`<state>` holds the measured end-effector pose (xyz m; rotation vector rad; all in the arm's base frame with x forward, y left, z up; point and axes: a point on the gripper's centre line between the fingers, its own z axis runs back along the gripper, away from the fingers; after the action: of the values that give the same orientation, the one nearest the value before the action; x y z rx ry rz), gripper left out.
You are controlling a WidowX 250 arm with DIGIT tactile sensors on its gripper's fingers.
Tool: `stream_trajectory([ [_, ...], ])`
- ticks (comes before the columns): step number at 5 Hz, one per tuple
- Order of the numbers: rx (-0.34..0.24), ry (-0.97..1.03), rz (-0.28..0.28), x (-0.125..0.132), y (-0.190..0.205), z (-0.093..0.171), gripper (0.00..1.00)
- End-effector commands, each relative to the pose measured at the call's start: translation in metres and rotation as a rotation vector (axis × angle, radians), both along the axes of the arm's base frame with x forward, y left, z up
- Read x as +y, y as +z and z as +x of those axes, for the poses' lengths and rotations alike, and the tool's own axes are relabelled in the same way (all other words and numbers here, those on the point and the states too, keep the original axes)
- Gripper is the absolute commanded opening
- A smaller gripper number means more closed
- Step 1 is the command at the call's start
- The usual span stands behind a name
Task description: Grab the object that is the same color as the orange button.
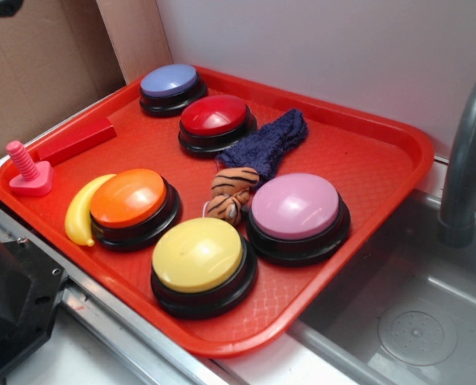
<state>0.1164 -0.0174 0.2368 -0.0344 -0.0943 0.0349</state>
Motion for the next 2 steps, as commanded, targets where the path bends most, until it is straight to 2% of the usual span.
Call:
stream_trajectory([
  [1, 0.000, 0.000, 0.000, 0.000, 0.000, 0.000, 1.00],
  [2, 0.057, 0.154, -0.044, -0.004, -0.017, 0.012, 1.00],
])
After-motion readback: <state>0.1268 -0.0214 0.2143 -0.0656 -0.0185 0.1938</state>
